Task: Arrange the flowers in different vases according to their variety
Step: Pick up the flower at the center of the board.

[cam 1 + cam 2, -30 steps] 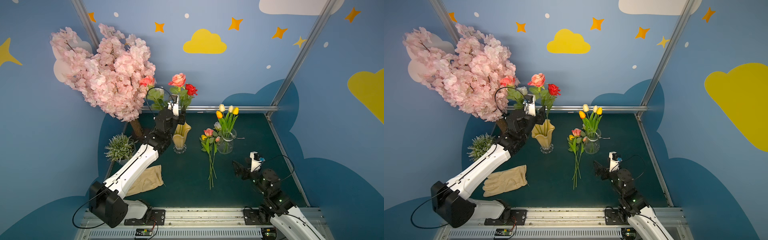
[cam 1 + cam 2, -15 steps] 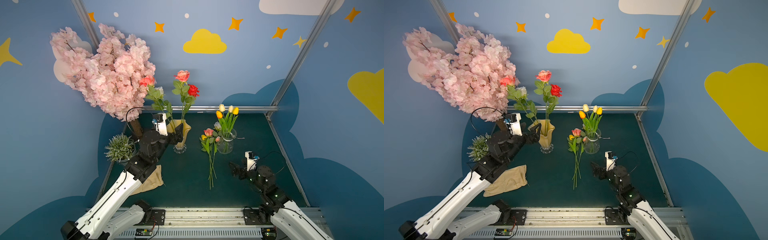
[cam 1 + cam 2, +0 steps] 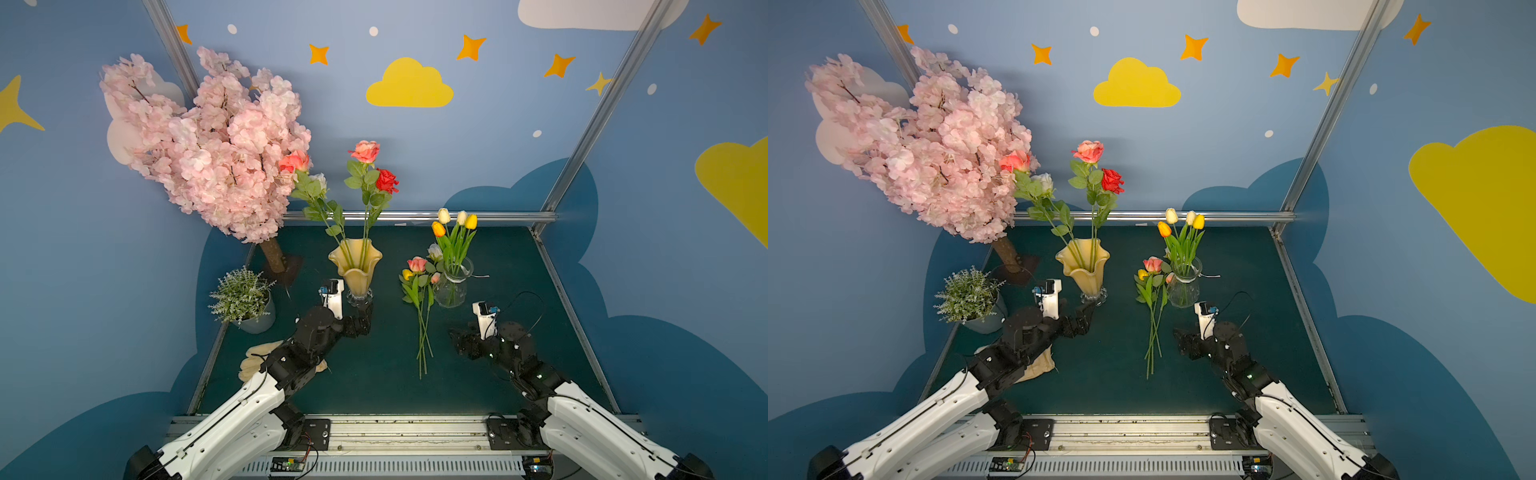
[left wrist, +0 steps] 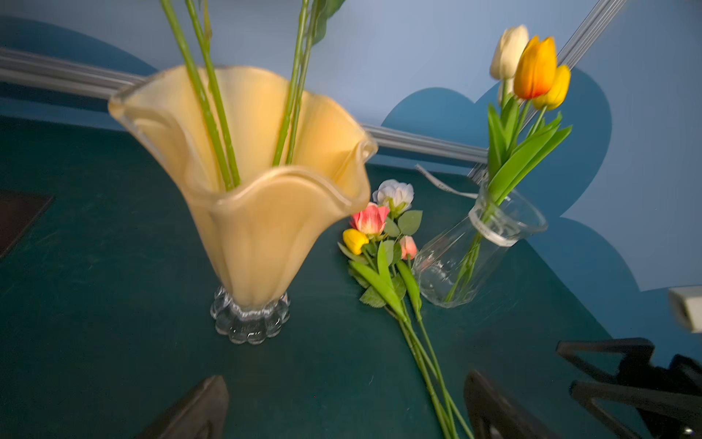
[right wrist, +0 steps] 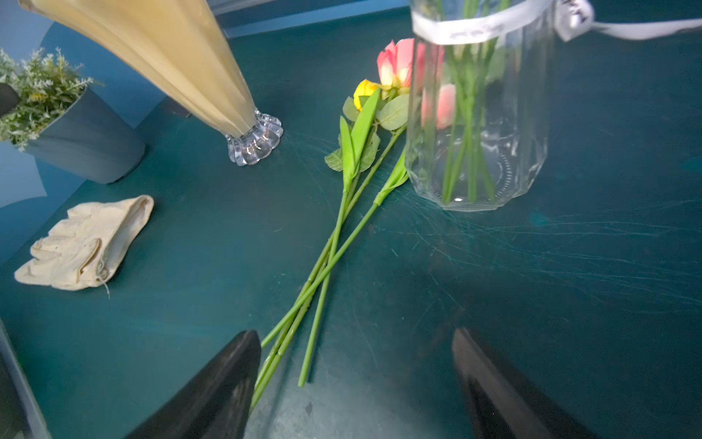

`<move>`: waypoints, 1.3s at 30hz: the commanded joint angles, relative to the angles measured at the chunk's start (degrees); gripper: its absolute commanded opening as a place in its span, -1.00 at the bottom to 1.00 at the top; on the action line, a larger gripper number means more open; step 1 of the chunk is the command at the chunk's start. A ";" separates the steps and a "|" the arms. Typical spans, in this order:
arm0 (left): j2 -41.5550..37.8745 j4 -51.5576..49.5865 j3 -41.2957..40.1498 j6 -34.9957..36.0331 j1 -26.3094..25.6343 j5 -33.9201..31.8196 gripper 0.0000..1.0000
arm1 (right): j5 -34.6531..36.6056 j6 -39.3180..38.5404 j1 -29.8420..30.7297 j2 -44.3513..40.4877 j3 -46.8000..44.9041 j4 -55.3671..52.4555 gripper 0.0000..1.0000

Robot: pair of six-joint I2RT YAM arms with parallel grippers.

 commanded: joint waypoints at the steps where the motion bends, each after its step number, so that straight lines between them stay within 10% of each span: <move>1: 0.28 7.01 -2.81 1.55 -0.14 -2.03 1.00 | 1.81 -0.67 2.36 3.17 3.78 1.01 0.55; 21: 2.34 3.76 -1.77 0.74 0.87 -7.83 1.00 | 12.01 1.20 11.02 41.23 35.27 -23.28 -0.31; 39: 1.43 3.23 -1.60 0.77 0.92 -7.21 1.00 | 20.82 13.30 9.78 62.26 52.37 -36.91 -0.41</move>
